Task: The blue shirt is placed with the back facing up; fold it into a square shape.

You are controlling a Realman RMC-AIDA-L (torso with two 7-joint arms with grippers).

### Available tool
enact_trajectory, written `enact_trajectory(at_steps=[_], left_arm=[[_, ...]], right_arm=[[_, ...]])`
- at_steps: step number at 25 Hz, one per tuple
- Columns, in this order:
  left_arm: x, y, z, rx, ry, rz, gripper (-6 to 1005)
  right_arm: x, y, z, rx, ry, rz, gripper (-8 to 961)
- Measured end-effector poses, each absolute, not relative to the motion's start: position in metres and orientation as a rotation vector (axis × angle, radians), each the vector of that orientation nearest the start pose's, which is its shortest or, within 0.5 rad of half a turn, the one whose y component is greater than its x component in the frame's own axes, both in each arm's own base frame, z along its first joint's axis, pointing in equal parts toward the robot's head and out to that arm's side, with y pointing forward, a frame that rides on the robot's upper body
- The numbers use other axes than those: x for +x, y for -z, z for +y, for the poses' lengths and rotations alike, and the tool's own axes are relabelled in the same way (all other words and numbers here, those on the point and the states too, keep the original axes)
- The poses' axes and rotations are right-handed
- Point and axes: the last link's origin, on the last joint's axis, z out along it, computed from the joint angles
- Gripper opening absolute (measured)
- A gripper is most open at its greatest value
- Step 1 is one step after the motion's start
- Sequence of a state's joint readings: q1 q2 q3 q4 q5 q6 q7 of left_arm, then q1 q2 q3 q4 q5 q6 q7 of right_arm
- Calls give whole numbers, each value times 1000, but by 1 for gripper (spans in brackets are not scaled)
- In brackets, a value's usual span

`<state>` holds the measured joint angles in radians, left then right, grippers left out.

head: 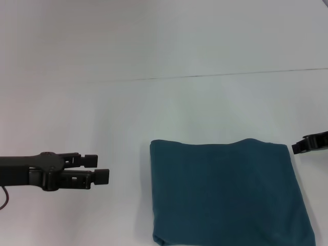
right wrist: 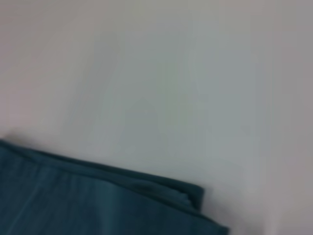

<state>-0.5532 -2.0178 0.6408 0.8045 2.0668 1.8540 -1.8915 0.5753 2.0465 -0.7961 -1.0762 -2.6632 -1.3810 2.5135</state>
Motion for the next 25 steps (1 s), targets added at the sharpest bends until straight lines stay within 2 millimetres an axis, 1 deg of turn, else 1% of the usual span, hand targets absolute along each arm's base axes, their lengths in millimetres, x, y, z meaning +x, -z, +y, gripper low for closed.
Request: enact_trajectory(at_steps=[2,3,4,5,8,11,13,16,22,25], left_arm=[[-244,-49,319,-2836,744,-1125,847],[-244,-49,320,-2836,745,-1125,846],[-244,-50,320,-2836,745,-1124,845],[-244,-50,320,-2836,744,-1123,845],[-243,-50,320,-2837,743,-1121,843],[-243,-50,320,-2838,744,-1121,841],[-243,-50,319,-2840,745,-1122,839],[-243,-49,319,-2840,746,-1123,837],[-243,-48,319,-2841,746,-1128,833],[-242,-47,319,-2843,748,-1128,831]], right_arm=[[299,-80,372,-2067,67,1497,129],[297,-88,369,-2071,35,1505,135],[294,-89,367,-2088,23,1506,142],[294,-89,367,-2088,23,1506,172],[281,-89,362,-2178,-22,1497,262],[268,-81,357,-2276,-45,1473,352],[263,-75,357,-2318,-48,1457,342],[263,-61,358,-2377,-58,1463,328],[269,-37,365,-2408,-69,1496,90],[274,-31,369,-2388,-60,1499,55]])
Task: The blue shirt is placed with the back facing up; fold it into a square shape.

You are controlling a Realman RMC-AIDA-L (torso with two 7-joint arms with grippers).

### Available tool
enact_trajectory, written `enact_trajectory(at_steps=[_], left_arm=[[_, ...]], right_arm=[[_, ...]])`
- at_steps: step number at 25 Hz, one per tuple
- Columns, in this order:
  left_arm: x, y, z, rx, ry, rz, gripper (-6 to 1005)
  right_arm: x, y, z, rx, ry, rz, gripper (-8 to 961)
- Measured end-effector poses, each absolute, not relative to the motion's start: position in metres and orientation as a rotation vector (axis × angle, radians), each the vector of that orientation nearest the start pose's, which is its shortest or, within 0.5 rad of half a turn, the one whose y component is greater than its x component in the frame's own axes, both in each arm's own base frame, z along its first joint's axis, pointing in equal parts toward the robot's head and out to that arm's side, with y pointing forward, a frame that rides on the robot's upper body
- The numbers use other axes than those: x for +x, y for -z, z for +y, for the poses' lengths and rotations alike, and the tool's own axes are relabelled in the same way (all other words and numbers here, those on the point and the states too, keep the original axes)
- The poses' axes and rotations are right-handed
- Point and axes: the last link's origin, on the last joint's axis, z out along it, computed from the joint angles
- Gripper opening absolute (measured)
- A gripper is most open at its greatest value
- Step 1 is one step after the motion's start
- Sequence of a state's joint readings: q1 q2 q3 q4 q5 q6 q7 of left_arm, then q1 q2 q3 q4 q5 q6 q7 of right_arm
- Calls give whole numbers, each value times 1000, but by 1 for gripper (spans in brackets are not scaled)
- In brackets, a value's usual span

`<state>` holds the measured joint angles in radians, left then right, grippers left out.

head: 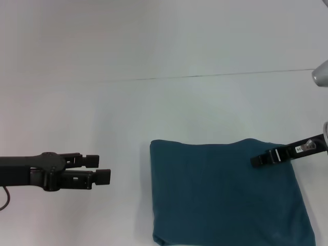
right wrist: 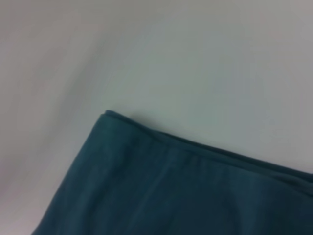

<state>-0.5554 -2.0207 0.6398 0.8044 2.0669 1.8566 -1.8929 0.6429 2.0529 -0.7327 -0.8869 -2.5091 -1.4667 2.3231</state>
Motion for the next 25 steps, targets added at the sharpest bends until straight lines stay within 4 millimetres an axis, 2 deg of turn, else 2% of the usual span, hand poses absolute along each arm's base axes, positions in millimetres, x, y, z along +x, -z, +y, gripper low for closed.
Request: enact_trajectory(at_steps=[5,17,19,25], left_arm=[[-243,-47,318,-2845,751,-1133,828],[-244,-45,315,-2842,757,-1147,819],[-245,-45,315,-2839,757,-1149,818],[-246,-46,314,-2837,758,-1149,814]], right_arm=[[284,-28,372,-2351,-30,1511,-2],[297,-32,374,-2290,-15,1514,-2],[295,-33,372,-2303,-22,1515,-1],[273,-49,357,-2427,-73,1510,-1]])
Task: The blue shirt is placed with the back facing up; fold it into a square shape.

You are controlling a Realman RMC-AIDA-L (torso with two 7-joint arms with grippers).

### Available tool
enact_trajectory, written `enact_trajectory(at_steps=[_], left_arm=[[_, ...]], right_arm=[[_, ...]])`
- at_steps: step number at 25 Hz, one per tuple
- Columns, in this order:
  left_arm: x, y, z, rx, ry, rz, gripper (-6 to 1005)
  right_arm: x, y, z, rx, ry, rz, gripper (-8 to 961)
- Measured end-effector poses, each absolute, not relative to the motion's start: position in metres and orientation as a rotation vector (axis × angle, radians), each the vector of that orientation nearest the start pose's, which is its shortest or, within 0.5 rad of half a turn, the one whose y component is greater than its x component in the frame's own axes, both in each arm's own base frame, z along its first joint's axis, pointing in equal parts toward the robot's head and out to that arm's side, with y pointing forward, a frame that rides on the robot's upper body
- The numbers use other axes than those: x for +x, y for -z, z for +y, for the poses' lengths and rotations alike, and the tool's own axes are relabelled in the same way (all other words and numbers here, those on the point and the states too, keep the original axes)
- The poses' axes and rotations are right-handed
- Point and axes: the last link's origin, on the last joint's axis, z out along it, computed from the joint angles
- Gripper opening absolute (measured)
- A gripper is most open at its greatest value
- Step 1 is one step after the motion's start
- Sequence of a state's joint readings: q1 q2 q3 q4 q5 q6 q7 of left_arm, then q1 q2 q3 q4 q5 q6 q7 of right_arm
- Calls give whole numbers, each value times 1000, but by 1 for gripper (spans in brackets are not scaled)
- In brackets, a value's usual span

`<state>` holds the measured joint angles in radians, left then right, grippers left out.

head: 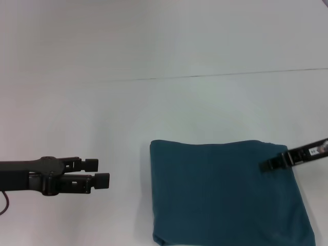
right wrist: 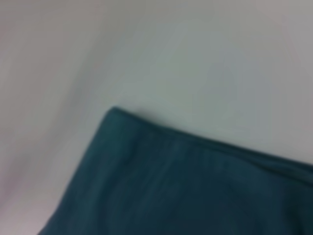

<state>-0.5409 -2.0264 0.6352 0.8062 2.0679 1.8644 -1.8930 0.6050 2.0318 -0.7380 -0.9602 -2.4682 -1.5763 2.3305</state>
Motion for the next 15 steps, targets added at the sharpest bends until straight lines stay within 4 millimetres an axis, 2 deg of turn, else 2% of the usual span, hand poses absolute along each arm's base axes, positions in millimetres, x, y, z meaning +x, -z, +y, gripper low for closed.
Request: enact_trajectory(at_steps=[6,15], left_arm=[[-246,-46,314,-2836,757,-1150,810],[-246,-45,314,-2839,754,-1154,804]], right_arm=[[263,-52,337,-2561,20,1545,-2],[280,-47,326,-2510,322,1587,-1]])
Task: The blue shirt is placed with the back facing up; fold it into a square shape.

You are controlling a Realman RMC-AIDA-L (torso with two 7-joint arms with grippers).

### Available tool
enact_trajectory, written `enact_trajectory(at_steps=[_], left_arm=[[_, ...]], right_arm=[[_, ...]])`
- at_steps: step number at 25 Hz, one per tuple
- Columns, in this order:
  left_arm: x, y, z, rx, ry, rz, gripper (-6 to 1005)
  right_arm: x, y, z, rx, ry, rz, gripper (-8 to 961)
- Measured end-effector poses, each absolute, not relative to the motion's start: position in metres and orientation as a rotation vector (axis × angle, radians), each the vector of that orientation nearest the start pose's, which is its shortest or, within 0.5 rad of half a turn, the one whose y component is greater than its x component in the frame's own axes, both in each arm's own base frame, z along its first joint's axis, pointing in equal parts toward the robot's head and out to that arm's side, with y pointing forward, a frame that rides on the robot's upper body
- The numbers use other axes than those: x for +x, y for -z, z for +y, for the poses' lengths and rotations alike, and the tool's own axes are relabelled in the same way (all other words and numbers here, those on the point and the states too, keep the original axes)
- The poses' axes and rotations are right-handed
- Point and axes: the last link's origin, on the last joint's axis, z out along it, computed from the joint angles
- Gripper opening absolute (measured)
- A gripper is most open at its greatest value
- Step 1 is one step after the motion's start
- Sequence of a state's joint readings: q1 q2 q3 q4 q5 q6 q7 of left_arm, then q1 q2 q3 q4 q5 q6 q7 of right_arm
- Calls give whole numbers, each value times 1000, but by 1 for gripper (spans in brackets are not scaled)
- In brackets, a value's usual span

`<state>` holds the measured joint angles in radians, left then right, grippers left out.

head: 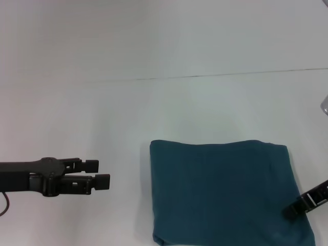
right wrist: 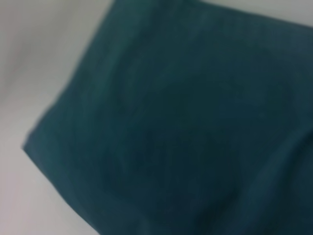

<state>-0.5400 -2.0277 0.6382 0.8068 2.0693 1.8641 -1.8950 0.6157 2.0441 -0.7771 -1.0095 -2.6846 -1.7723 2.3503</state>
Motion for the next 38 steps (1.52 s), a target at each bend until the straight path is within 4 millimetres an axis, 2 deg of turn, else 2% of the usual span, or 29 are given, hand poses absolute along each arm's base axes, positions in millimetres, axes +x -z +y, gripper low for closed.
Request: enact_trajectory(at_steps=[9,14,16,17,20,23,27,32,38], left_arm=[[-246,-42,313,-2836,755,-1166,798],[-247,-42,312,-2837,754,-1170,794],[-246,-42,312,-2841,755,-1169,793],[-246,-42,311,-2845,757,-1166,792],[-245,-41,311,-2853,767,-1153,790],[-242,-33,308,-2873,784,-1121,788],[-236,-16,304,-2929,753,-1103,785],[-229,6,291,-2985,814,-928,782],[-228,30,295,-2935,863,-856,514]], right_arm=[[292,-46,330,-2436,397,1576,-2],[287,-46,331,-2471,345,1563,-2],[284,-52,331,-2503,294,1556,-2],[282,-63,333,-2515,239,1554,-2],[283,-74,334,-2512,212,1554,-2],[280,-90,335,-2512,186,1546,-2],[266,-105,341,-2513,173,1514,-2],[247,-107,349,-2539,191,1466,-1],[236,-105,354,-2561,204,1449,-1]])
